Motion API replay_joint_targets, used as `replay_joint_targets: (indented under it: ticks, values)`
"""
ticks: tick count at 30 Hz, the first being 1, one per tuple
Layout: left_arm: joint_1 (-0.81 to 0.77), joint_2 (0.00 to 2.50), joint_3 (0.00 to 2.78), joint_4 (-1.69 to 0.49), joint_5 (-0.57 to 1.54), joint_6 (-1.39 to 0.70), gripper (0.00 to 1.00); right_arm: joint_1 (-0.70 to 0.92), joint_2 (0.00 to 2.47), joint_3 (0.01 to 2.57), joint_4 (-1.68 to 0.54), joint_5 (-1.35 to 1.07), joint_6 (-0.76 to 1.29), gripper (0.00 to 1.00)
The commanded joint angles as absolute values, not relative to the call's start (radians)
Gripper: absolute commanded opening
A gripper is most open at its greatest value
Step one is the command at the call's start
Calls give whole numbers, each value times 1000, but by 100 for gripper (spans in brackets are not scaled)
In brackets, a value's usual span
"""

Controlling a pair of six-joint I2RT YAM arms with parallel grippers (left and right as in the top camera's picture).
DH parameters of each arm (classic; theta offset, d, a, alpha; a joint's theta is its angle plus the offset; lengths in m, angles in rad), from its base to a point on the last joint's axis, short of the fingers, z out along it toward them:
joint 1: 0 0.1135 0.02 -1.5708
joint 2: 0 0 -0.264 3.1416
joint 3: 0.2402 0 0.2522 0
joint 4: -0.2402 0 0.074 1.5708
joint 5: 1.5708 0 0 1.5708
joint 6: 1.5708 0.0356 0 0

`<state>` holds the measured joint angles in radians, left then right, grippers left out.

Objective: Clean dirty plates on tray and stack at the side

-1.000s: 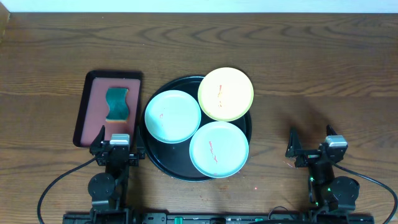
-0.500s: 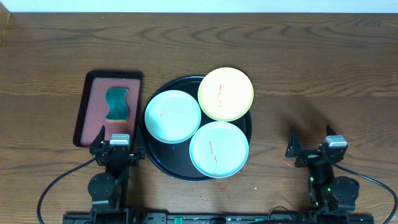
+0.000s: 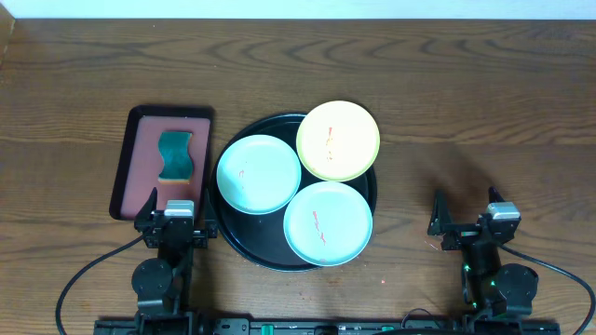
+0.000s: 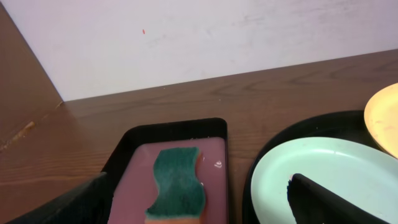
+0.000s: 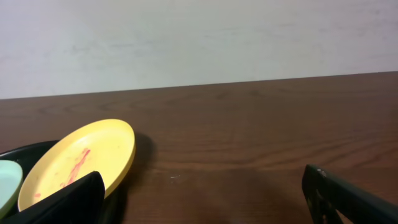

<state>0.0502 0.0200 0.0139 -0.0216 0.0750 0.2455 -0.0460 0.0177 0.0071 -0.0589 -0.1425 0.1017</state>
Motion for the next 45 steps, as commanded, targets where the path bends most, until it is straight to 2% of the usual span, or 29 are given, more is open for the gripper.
replay_joint_targets:
  ticks: [1,21,34,45]
  values:
    - [47,24,4,-64,86,262,90,-38,20,6,-63,-147,111,99]
    - [47,46,73,-64,86,258,90,-38,20,6,-56,-159,111,99]
    - [47,397,402,-83,87,204,90,-38,65,131,-5,-162,111,99]
    - [47,728,853,-451,91,191,90,-38,450,468,-108,-163,111,99]
